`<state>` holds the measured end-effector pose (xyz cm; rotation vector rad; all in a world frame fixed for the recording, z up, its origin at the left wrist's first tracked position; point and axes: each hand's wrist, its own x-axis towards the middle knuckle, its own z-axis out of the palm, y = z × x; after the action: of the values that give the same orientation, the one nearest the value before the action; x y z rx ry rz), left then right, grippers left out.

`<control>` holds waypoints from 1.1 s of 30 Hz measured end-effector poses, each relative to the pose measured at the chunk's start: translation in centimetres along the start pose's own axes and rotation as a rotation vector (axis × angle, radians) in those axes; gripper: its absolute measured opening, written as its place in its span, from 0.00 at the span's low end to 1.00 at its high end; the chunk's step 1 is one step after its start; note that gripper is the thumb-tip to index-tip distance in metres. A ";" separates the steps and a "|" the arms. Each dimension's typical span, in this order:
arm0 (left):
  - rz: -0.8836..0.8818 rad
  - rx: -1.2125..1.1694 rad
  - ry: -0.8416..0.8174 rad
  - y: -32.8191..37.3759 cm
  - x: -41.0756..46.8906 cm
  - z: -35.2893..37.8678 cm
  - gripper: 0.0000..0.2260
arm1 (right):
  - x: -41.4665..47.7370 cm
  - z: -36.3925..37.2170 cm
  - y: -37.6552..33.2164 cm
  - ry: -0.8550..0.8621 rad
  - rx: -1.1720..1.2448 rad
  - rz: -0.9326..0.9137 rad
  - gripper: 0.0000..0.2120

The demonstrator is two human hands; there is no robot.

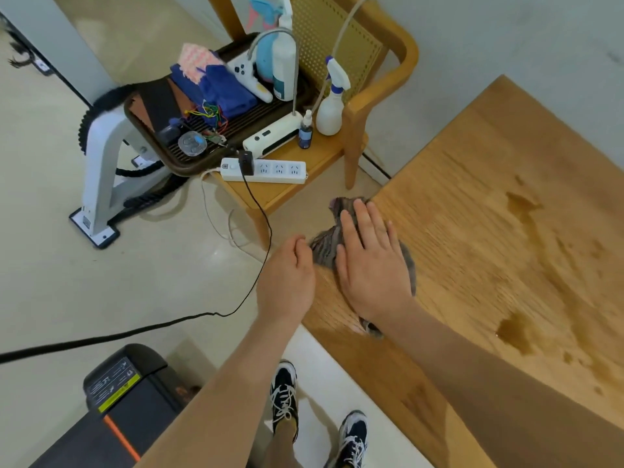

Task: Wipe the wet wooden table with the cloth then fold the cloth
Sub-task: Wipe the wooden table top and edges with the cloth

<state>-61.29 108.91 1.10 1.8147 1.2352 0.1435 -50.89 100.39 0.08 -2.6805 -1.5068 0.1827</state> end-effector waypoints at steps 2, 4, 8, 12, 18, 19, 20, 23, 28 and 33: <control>-0.091 0.035 0.089 -0.4 0.5 0.5 0.15 | -2.9 0.4 -1.1 -0.053 -0.015 -0.118 0.27; -0.094 0.080 0.163 -0.5 0.6 1.1 0.16 | -4.1 0.2 0.3 -0.089 -0.037 -0.249 0.27; -0.012 0.086 0.195 -0.4 0.9 1.8 0.17 | -0.8 -0.8 4.7 0.011 -0.074 -0.106 0.26; -0.006 0.113 0.186 -0.9 1.0 1.9 0.17 | 3.2 -0.9 4.9 0.072 0.019 0.197 0.27; 0.011 0.212 0.167 -0.5 1.1 1.7 0.16 | -1.9 0.5 -0.3 0.019 0.037 0.061 0.28; 0.008 0.222 0.164 -0.5 1.1 1.7 0.16 | -3.0 0.7 -0.9 0.004 0.030 0.019 0.28; 0.010 0.232 0.156 -0.5 1.1 1.7 0.16 | -4.0 0.8 -0.8 -0.005 0.025 -0.015 0.27; 0.026 0.238 0.144 -0.4 1.1 1.7 0.17 | -5.6 -0.1 2.6 0.034 0.026 -0.066 0.24; 0.030 0.264 0.134 -0.5 1.1 1.8 0.16 | -1.2 -1.6 5.1 0.145 0.158 0.200 0.13; 0.022 0.317 0.134 -0.3 0.9 1.6 0.15 | -0.4 -0.1 0.7 0.118 0.144 0.096 0.19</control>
<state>-60.16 108.69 -0.46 2.1195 1.3937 0.0865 -50.46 99.72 0.15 -2.6020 -1.2820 0.1289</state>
